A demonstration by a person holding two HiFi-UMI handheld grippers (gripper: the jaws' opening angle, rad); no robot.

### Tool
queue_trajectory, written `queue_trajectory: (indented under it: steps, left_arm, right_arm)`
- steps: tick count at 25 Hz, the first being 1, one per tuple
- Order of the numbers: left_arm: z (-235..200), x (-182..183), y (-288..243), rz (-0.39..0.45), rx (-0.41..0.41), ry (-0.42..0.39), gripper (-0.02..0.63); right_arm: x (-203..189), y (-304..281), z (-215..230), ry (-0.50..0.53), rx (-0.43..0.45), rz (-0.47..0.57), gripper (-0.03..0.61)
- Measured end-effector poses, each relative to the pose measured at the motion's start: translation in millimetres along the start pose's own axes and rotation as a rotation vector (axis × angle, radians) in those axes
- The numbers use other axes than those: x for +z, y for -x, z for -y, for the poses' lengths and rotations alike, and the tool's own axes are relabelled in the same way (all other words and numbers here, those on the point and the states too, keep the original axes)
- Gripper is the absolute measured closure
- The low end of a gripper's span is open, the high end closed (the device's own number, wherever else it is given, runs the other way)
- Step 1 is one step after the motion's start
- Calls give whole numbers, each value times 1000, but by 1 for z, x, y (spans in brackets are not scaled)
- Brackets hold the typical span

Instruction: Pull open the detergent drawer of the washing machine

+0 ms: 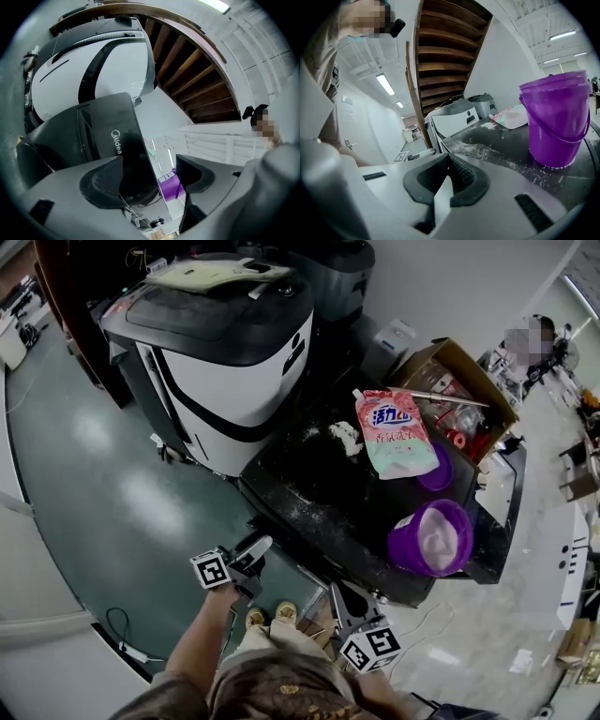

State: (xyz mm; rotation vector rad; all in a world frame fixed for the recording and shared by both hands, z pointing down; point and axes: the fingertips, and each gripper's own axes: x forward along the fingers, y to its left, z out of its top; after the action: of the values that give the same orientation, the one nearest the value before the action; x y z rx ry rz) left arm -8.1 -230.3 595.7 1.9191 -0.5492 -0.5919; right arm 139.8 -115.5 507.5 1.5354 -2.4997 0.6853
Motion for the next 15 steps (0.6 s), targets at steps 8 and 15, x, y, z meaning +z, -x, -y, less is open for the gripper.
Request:
queue_trajectory:
  steps: [8,15]
  left_arm:
    - [-46,3,-11,22,18,53,255]
    - [-68,1,-18,27,21,78,255]
  right_arm:
    - [-7,-10,14,-12,-23,-27,577]
    - [-20,-13,16,-23,-37,-59,577]
